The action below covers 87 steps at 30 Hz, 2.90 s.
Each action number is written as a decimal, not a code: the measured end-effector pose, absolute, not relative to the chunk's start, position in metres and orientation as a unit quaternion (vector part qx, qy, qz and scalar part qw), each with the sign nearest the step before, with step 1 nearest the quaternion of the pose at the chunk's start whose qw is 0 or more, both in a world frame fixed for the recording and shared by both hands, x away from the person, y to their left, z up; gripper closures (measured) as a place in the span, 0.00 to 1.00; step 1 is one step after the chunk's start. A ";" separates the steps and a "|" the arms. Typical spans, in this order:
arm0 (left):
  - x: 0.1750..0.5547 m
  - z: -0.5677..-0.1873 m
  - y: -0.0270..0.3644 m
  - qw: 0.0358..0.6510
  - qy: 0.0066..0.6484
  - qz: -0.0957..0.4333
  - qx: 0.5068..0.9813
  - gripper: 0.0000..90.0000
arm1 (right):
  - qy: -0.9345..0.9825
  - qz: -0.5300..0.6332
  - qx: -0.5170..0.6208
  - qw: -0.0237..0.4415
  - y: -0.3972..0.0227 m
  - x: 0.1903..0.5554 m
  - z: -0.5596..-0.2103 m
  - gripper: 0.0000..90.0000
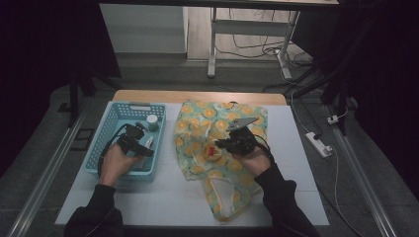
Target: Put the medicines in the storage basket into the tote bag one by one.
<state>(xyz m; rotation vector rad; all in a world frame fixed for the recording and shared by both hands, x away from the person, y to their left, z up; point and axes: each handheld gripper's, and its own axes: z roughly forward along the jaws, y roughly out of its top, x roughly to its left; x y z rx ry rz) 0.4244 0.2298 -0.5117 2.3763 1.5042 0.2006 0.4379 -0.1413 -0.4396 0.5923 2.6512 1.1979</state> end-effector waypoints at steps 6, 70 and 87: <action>0.426 -0.513 0.231 0.155 0.529 0.058 0.833 0.45 | 0.890 0.401 0.198 0.086 -0.141 0.438 -0.440 1.00; 0.397 -0.455 0.241 0.291 0.488 0.113 0.815 0.80 | 0.885 0.410 0.204 0.084 -0.144 0.439 -0.437 1.00; 0.382 -0.426 0.220 0.331 0.450 0.088 0.825 0.80 | 0.883 0.413 0.204 0.091 -0.145 0.439 -0.435 1.00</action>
